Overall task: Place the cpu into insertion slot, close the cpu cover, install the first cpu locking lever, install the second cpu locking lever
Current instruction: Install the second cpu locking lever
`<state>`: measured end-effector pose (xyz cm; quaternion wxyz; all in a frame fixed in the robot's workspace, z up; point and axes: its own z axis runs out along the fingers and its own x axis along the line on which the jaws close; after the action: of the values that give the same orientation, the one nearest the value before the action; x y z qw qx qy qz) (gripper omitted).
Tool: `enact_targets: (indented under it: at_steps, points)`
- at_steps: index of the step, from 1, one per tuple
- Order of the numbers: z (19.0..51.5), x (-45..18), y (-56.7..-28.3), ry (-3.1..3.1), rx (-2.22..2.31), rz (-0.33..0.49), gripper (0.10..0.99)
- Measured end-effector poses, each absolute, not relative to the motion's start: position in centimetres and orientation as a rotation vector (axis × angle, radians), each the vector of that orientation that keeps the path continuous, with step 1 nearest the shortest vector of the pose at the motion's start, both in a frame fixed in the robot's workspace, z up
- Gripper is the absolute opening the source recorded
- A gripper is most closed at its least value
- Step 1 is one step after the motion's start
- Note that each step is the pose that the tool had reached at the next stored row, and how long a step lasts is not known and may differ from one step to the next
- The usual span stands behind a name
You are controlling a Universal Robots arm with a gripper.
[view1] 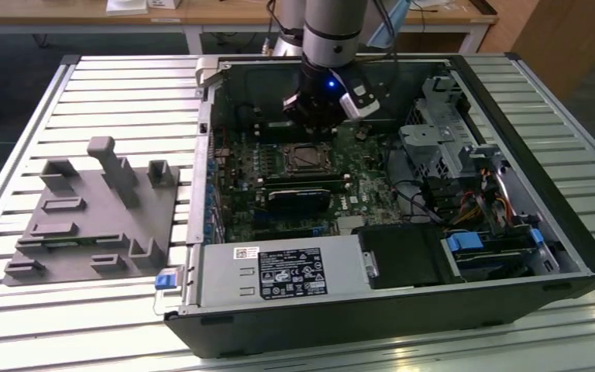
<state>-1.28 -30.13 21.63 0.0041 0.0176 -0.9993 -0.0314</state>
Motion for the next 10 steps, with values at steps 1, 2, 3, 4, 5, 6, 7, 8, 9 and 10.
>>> enact_targets:
  at_steps: [1, 2, 3, 4, 5, 6, 7, 8, 9, 10]
  points:
    - [21.9, -1.3, -30.1, -3.131, 0.055, -0.098, 0.106]
    - [22.1, -1.3, -30.1, -3.131, 0.055, -0.099, 0.106]
    - [22.3, -1.3, -30.1, -3.131, 0.055, -0.098, 0.106]
    - [22.6, -1.3, -30.1, -3.131, 0.055, -0.098, 0.106]
    - [22.7, -1.3, -30.1, -3.131, 0.055, -0.098, 0.106]
    - [22.9, -1.3, -30.1, -3.131, 0.055, -0.098, 0.106]
    - [22.9, -1.3, -30.1, -3.131, 0.055, -0.098, 0.106]
    - [22.9, -1.3, -30.2, -3.131, 0.055, -0.099, 0.106]
    - [22.9, -1.3, -30.2, -3.131, 0.055, -0.099, 0.106]
    - [22.9, -1.3, -30.3, -3.131, 0.055, -0.098, 0.106]
